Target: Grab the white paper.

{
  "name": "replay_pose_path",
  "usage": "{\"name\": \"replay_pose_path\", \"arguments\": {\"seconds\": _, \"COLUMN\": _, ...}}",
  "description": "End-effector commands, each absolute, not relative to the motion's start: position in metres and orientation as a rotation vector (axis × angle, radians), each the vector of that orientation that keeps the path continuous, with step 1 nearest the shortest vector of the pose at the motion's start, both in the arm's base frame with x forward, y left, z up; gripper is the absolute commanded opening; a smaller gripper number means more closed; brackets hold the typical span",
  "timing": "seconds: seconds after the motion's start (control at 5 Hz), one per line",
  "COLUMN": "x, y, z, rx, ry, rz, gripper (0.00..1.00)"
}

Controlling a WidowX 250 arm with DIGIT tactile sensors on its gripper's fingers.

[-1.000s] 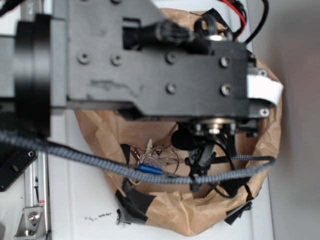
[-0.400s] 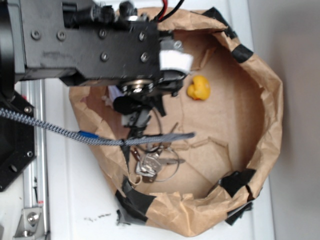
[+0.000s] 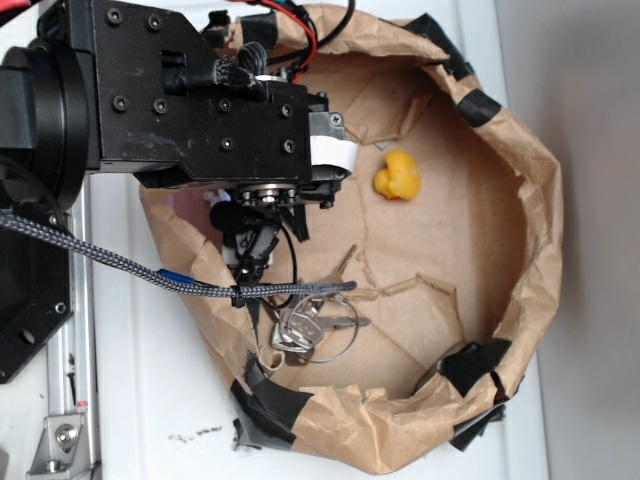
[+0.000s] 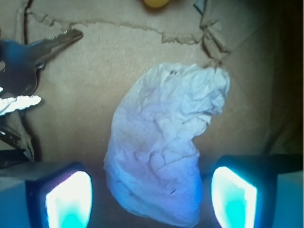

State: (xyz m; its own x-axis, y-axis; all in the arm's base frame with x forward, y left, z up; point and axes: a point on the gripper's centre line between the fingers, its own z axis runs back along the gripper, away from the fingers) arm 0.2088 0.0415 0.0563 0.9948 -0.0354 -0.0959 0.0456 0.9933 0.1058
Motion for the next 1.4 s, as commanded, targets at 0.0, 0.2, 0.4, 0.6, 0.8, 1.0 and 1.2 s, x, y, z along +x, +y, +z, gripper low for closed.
{"name": "replay_pose_path", "arguments": {"seconds": 0.0, "x": 0.216, "y": 0.047, "z": 0.046, "rx": 0.085, "ry": 0.049, "rz": -0.036, "gripper": 1.00}}
{"name": "replay_pose_path", "arguments": {"seconds": 0.2, "x": 0.226, "y": 0.055, "z": 0.032, "rx": 0.058, "ry": 0.068, "rz": -0.045, "gripper": 1.00}}
{"name": "replay_pose_path", "arguments": {"seconds": 0.4, "x": 0.226, "y": 0.056, "z": 0.032, "rx": 0.052, "ry": 0.078, "rz": -0.057, "gripper": 1.00}}
{"name": "replay_pose_path", "arguments": {"seconds": 0.6, "x": 0.224, "y": 0.057, "z": 0.033, "rx": 0.057, "ry": 0.068, "rz": -0.051, "gripper": 0.00}}
{"name": "replay_pose_path", "arguments": {"seconds": 0.8, "x": 0.224, "y": 0.057, "z": 0.033, "rx": 0.061, "ry": 0.070, "rz": -0.051, "gripper": 0.00}}
{"name": "replay_pose_path", "arguments": {"seconds": 1.0, "x": 0.224, "y": 0.056, "z": 0.033, "rx": 0.065, "ry": 0.071, "rz": -0.052, "gripper": 0.00}}
{"name": "replay_pose_path", "arguments": {"seconds": 1.2, "x": 0.224, "y": 0.055, "z": 0.034, "rx": 0.071, "ry": 0.066, "rz": -0.050, "gripper": 0.00}}
